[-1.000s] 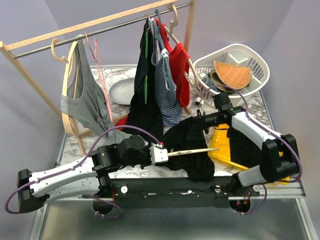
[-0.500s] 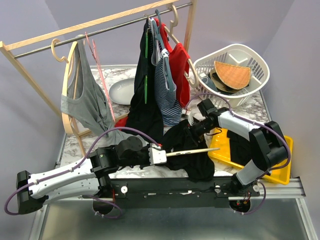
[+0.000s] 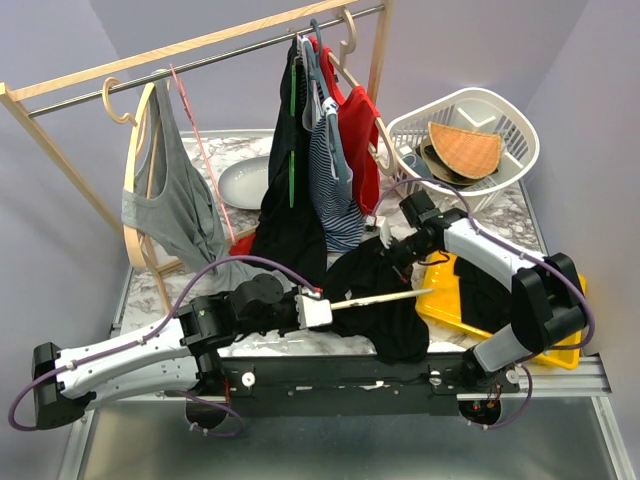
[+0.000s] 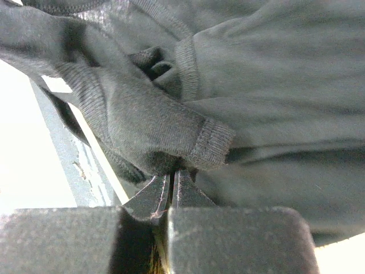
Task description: Place the tank top on the hanger
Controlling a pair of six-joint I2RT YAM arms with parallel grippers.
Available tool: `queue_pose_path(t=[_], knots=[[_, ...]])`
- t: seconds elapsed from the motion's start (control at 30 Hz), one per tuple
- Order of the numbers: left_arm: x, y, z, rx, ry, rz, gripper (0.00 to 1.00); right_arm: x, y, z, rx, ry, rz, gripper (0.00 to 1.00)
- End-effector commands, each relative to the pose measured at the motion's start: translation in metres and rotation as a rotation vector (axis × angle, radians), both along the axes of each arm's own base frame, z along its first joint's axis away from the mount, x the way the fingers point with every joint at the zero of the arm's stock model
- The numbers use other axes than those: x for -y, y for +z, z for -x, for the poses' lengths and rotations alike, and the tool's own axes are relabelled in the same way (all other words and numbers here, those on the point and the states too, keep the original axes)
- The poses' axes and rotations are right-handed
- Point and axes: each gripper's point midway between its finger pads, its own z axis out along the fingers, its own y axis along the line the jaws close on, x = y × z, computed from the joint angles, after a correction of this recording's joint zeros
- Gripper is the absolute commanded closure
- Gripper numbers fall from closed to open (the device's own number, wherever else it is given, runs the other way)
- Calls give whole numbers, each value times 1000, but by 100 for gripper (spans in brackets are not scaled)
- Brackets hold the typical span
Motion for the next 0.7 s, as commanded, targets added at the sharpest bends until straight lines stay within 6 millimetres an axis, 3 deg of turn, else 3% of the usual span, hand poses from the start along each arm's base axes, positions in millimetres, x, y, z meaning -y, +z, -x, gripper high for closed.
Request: queue_pose_path(t=[0.0,0.17,0.4,0.67], knots=[[-2,25,-13,83,55,70,100,14,22,-13,68,-16,-15,96],[-11,39,-20,136,101,118,100,22,19,-17,63,-33,6,90],[-28,46,-26,198,140,98,100,42,26,-38,88,-145,13,96],[-36,34,-35,212,186,12,100,51,39,-43,66,-196,-59,95]])
